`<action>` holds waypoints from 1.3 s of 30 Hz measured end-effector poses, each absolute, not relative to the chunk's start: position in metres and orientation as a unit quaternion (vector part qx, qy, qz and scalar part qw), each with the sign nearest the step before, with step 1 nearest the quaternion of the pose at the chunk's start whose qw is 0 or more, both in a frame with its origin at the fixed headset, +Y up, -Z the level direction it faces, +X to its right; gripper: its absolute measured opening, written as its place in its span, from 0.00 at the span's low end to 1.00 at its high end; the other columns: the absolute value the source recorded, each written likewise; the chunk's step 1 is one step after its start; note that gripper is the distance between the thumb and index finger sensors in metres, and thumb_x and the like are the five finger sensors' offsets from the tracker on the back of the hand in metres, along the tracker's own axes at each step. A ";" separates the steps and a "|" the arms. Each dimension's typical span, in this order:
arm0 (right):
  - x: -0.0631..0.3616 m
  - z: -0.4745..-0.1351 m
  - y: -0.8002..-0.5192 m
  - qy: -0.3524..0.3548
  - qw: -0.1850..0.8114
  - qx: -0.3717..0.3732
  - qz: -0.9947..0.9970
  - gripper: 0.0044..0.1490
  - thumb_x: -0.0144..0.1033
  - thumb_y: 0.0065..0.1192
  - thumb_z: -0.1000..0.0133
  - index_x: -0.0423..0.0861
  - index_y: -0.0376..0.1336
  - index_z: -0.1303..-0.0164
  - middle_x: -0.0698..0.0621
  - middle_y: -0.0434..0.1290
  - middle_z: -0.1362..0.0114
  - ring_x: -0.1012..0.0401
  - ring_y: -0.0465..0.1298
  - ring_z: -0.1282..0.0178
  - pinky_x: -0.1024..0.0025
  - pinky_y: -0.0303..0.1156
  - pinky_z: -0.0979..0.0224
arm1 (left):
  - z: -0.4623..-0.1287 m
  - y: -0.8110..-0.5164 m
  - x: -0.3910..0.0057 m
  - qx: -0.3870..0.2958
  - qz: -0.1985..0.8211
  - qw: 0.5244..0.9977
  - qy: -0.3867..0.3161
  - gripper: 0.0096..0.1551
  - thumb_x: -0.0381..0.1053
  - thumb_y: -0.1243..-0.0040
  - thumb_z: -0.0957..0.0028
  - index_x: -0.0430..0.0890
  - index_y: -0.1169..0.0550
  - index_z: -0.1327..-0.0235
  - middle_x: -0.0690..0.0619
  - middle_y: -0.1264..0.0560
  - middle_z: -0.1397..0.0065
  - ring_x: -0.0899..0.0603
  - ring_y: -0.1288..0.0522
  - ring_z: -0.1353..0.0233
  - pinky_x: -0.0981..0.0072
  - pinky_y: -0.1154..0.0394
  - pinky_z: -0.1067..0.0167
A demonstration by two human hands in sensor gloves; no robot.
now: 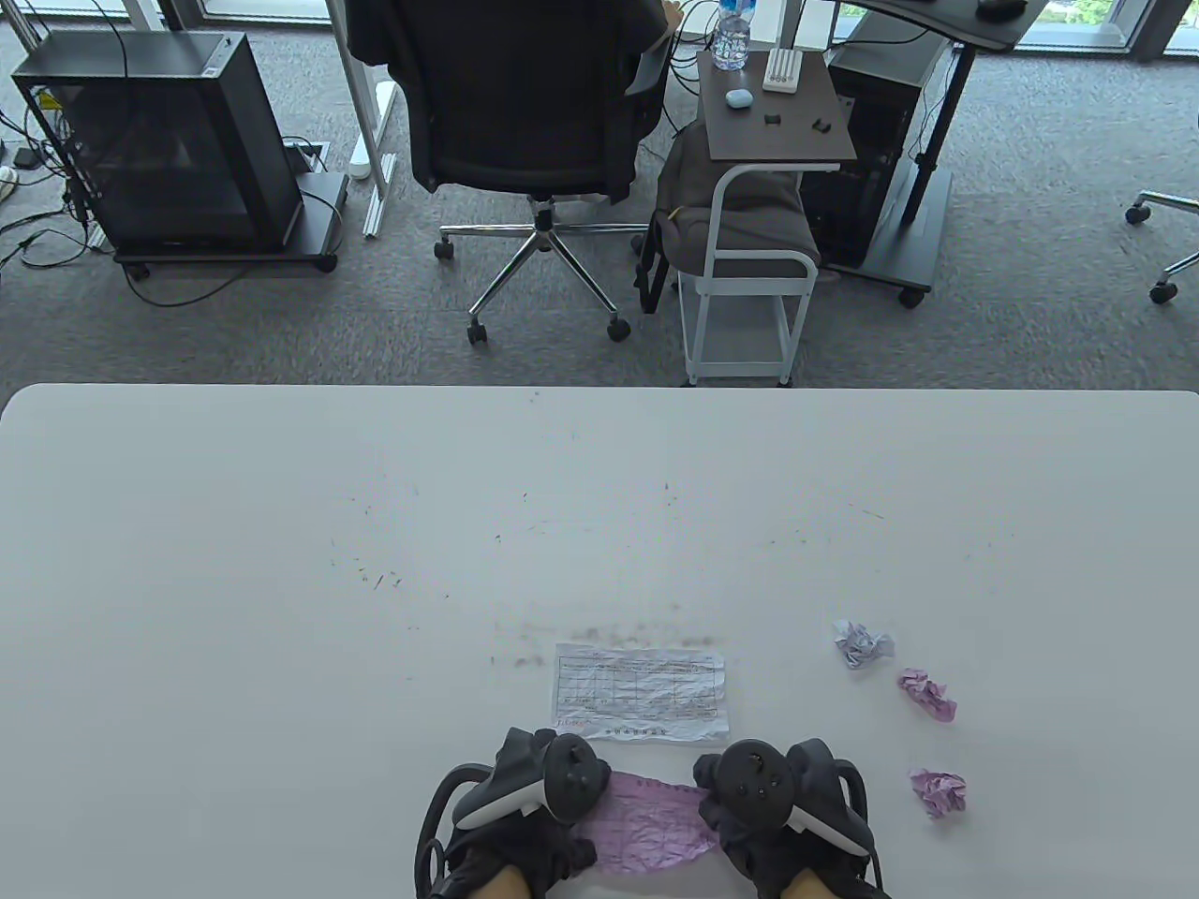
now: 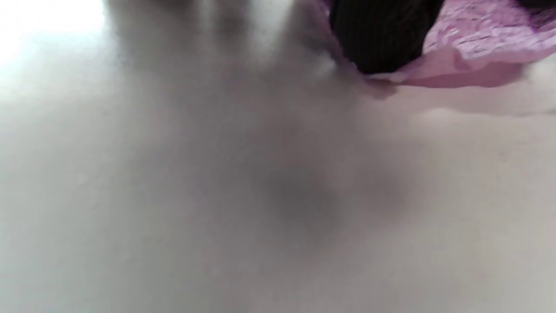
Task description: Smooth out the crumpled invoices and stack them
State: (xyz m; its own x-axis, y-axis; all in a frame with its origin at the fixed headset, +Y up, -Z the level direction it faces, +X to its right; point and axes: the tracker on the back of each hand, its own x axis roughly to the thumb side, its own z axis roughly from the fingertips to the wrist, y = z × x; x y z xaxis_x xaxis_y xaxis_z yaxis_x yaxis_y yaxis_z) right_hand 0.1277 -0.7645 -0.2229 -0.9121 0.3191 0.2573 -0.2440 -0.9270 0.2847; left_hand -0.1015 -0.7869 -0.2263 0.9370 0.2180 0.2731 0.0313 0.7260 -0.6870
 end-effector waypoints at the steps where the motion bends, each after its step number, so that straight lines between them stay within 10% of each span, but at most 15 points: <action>1: 0.129 -0.223 -0.764 0.123 0.140 0.145 0.972 0.29 0.33 0.70 0.46 0.42 0.63 0.34 0.43 0.79 0.43 0.52 0.81 0.52 0.49 0.79 0.46 | -0.226 -0.788 -0.102 -0.376 0.057 0.910 -0.167 0.49 0.56 0.38 0.43 0.54 0.54 0.19 0.38 0.72 0.22 0.21 0.68 0.25 0.31 0.53 0.33; 15: 0.134 -0.224 -0.756 0.139 0.045 0.075 0.986 0.32 0.29 0.70 0.46 0.41 0.61 0.31 0.41 0.76 0.39 0.49 0.79 0.48 0.48 0.78 0.44 | -0.226 -0.788 -0.101 -0.388 0.044 0.905 -0.168 0.50 0.57 0.40 0.42 0.53 0.57 0.21 0.38 0.73 0.23 0.21 0.70 0.25 0.30 0.54 0.33; 21: 0.126 -0.214 -0.720 0.009 0.117 0.155 0.981 0.31 0.36 0.68 0.44 0.43 0.61 0.32 0.35 0.66 0.29 0.46 0.75 0.41 0.51 0.79 0.44 | -0.225 -0.788 -0.098 -0.408 0.022 0.896 -0.174 0.57 0.60 0.37 0.47 0.52 0.61 0.22 0.38 0.75 0.25 0.20 0.72 0.26 0.30 0.55 0.33; 29: 0.058 -0.189 -0.740 0.160 0.099 0.404 0.895 0.29 0.44 0.64 0.42 0.48 0.62 0.32 0.39 0.63 0.23 0.44 0.71 0.32 0.44 0.75 0.37 | -0.225 -0.787 -0.098 -0.409 0.023 0.896 -0.172 0.58 0.61 0.37 0.48 0.53 0.62 0.23 0.39 0.76 0.25 0.21 0.73 0.26 0.30 0.56 0.33; 39: 0.050 -0.190 -0.762 0.290 0.042 0.363 0.884 0.28 0.50 0.59 0.39 0.50 0.62 0.31 0.46 0.61 0.23 0.46 0.64 0.31 0.40 0.69 0.36 | -0.224 -0.787 -0.098 -0.407 0.028 0.897 -0.169 0.58 0.61 0.36 0.48 0.53 0.62 0.23 0.39 0.76 0.25 0.22 0.73 0.26 0.30 0.57 0.33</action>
State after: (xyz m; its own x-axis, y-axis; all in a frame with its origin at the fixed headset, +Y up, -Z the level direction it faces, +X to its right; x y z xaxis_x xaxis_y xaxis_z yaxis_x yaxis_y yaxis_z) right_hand 0.0495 -0.7617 -0.1895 -0.7322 0.2858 0.6182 0.1357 -0.8283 0.5436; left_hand -0.0981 -0.7872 -0.2242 0.9413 0.1877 0.2806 0.0878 0.6665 -0.7404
